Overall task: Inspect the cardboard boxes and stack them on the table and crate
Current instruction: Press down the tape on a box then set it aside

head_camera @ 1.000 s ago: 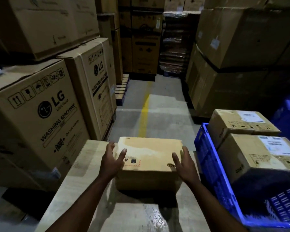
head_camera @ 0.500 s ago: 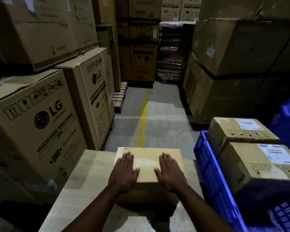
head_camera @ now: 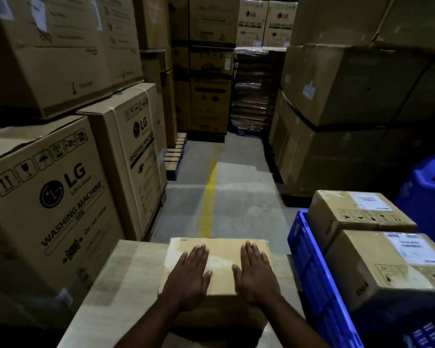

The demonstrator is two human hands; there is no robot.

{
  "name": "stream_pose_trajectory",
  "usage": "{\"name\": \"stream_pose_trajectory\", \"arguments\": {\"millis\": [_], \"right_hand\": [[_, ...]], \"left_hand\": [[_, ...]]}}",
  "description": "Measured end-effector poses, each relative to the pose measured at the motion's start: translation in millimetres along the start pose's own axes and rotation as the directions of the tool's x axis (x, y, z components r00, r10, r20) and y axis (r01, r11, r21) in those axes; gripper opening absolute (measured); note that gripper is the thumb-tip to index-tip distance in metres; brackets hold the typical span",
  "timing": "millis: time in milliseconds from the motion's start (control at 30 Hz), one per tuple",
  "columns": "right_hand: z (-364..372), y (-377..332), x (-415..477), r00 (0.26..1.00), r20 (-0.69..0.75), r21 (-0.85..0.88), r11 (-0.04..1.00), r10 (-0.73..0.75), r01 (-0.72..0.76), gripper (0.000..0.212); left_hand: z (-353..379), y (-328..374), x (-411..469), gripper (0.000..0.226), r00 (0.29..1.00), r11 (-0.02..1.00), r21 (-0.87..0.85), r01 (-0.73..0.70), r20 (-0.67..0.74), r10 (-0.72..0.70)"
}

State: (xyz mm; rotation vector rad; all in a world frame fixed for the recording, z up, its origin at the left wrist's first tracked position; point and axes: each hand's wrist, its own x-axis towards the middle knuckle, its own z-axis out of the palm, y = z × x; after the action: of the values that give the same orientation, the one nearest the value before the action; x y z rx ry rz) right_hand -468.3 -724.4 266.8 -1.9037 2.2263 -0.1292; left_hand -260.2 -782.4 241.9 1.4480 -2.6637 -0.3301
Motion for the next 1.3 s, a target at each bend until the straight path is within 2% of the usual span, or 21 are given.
{"name": "stream_pose_trajectory", "arguments": {"millis": [100,167,233,333,467,533,600,667,800,933,1000,1067,1200,1300], "right_hand": [[-4.2,-3.7,6.7,0.999,0.016,0.005,1.000,-0.030,0.030,0.071],[-5.2,-10.8,11.7,0.995,0.020,0.019,0.995,-0.095,0.095,0.070],[-2.6,-20.4,12.8,0.990,0.026,0.021,0.990,-0.142,0.141,0.077],[6.4,-26.3,10.5,0.989,0.007,0.031,0.989,-0.144,0.144,0.104],[5.0,-26.2,11.0,0.988,0.036,0.045,0.988,-0.148,0.147,0.104],[1.0,-20.0,14.3,0.993,0.040,0.061,0.992,-0.114,0.111,0.088],[-2.7,-4.8,14.8,1.000,-0.002,0.054,0.998,-0.018,0.018,0.072],[-2.6,12.5,11.4,0.998,-0.019,0.058,0.996,0.064,-0.062,0.072],[0.3,21.9,9.8,0.999,-0.004,0.063,0.997,0.051,-0.050,0.074],[-6.0,23.7,10.9,0.996,-0.032,0.207,0.975,0.087,-0.078,0.070],[-9.6,27.3,5.0,0.975,-0.097,0.327,0.932,0.199,-0.158,0.067],[-10.3,32.2,-3.1,0.945,-0.099,0.420,0.874,0.312,-0.245,0.066],[4.4,39.3,-9.1,0.921,0.041,0.511,0.784,0.387,-0.352,0.067],[4.4,38.8,-12.6,0.900,0.109,0.618,0.680,0.422,-0.394,0.058]], "left_hand": [[-3.9,-4.0,6.7,0.088,0.999,0.999,0.011,-0.042,-0.023,0.042],[-3.9,-12.3,11.3,0.099,0.999,1.000,-0.012,0.024,-0.042,-0.024],[-6.4,-21.2,12.3,0.095,0.986,0.993,-0.033,0.112,-0.117,-0.115],[-3.3,-30.8,8.1,0.074,0.979,0.987,-0.002,0.160,-0.127,-0.159],[-5.5,-25.1,9.3,0.082,0.978,0.987,0.016,0.159,-0.139,-0.156],[-8.6,-28.6,10.4,0.088,0.981,0.986,0.018,0.165,-0.103,-0.162],[-10.3,-36.0,6.8,0.090,0.972,0.977,-0.010,0.213,-0.094,-0.213],[-8.6,-42.5,0.5,0.092,0.957,0.961,-0.038,0.273,-0.094,-0.276],[-9.6,-43.0,0.9,0.090,0.954,0.953,-0.103,0.285,-0.061,-0.292],[-9.9,-45.7,-3.2,0.087,0.907,0.871,-0.315,0.378,-0.065,-0.417],[-7.6,-51.1,-5.9,0.089,0.873,0.807,-0.407,0.429,-0.044,-0.486],[-5.9,-54.4,-8.5,0.087,0.851,0.743,-0.482,0.463,0.010,-0.524],[-9.8,-48.3,-14.5,0.057,0.846,0.662,-0.598,0.451,0.051,-0.531],[-14.7,-43.9,-15.7,0.054,0.842,0.652,-0.606,0.456,0.055,-0.537]]}}
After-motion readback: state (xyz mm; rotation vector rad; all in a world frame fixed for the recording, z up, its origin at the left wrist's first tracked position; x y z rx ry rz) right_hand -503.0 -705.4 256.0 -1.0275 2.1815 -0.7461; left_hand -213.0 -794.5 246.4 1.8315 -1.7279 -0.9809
